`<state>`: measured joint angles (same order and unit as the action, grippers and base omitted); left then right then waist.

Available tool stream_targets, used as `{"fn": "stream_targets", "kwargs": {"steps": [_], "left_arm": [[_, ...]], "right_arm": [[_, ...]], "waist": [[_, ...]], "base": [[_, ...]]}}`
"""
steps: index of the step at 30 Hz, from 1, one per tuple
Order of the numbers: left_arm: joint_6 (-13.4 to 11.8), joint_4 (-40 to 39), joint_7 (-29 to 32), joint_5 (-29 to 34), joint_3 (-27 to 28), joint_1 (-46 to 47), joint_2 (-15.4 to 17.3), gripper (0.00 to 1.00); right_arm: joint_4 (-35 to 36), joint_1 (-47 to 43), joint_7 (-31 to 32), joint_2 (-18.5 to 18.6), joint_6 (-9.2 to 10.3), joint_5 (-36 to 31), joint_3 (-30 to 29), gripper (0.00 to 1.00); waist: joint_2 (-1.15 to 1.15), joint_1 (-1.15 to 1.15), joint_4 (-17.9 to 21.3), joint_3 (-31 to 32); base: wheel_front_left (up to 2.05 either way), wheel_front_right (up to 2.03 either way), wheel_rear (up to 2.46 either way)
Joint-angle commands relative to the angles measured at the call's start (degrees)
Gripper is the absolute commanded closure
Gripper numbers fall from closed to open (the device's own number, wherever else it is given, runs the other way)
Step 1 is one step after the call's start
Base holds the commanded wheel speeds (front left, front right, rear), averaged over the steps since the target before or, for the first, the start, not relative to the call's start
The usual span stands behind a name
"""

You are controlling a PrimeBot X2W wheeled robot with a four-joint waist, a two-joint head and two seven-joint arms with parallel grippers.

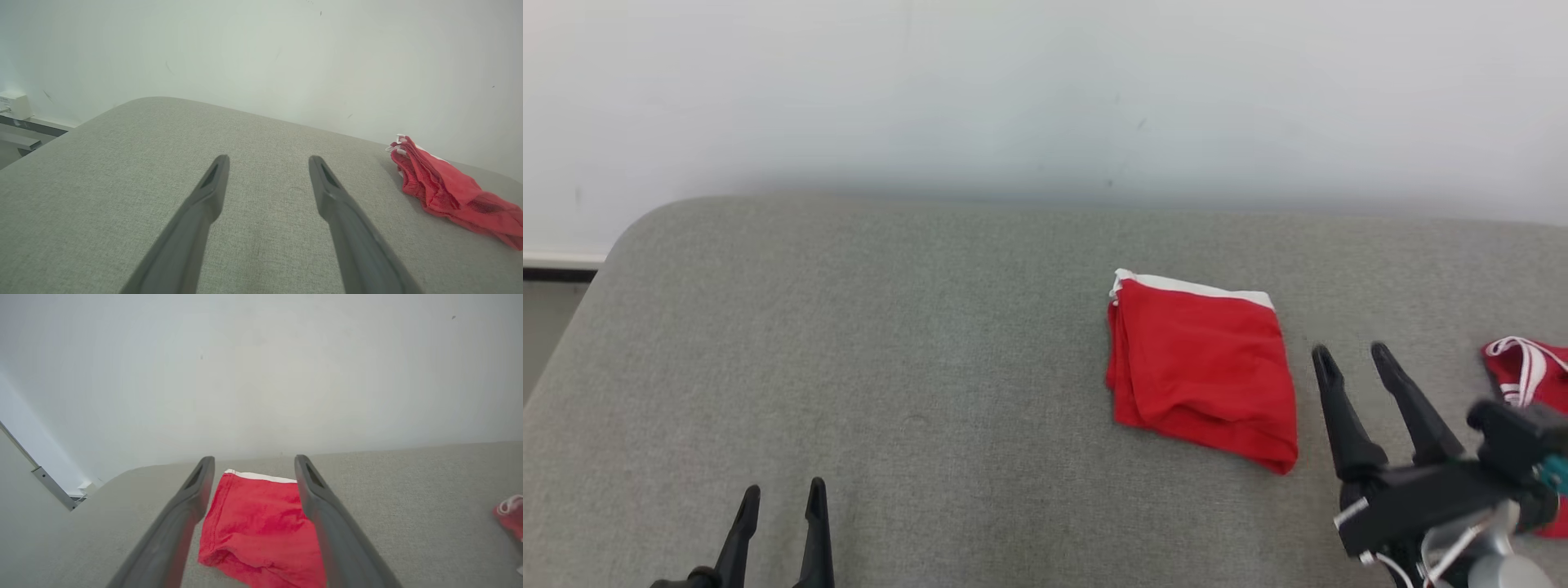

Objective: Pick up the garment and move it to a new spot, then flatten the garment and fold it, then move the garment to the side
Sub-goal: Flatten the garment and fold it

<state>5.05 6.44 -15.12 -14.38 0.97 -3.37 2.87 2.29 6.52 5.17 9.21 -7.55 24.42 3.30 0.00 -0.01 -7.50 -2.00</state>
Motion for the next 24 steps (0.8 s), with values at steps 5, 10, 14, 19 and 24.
{"fn": "stream_targets", "kwargs": {"steps": [5, 10, 14, 19, 24], "left_arm": [[0.62, 0.65, 0.00, 1.10, 0.51, -0.38, 0.03, 0.00], [0.93, 1.59, 0.00, 1.82, 1.31, -0.28, 0.03, 0.00], [1.19, 1.94, 0.00, 1.90, 1.58, -0.81, 0.04, 0.00], [1.39, 2.65, 0.00, 2.33, 1.77, -1.22, 0.04, 0.00], [1.60, 2.81, 0.00, 2.36, 2.01, -1.33, 0.03, 0.00]], "right_arm": [[-0.20, -5.63, -4.74, 2.60, 0.13, 0.03, -2.09, 0.00], [-2.47, -9.07, -8.90, 4.55, 0.13, -1.96, -2.73, 0.00], [-5.43, -11.08, -10.83, 4.18, 0.13, -2.47, -3.11, 0.00], [-8.94, -11.71, -12.91, 3.95, 0.13, -2.27, -3.08, 0.00], [-10.37, -10.96, -13.76, 3.49, 0.13, -1.51, -2.39, 0.00]], "waist": [[0.00, 0.01, 1.71, 2.22], [0.00, 0.01, 2.84, 3.03], [0.00, 0.01, 3.55, 3.67], [0.00, 0.01, 3.99, 4.26], [0.00, 0.01, 4.39, 4.27]], "base": [[0.00, 0.00, 0.00], [0.00, 0.00, 0.00], [0.00, 0.00, 0.00], [0.00, 0.00, 0.00], [0.00, 0.00, 0.00]]}}
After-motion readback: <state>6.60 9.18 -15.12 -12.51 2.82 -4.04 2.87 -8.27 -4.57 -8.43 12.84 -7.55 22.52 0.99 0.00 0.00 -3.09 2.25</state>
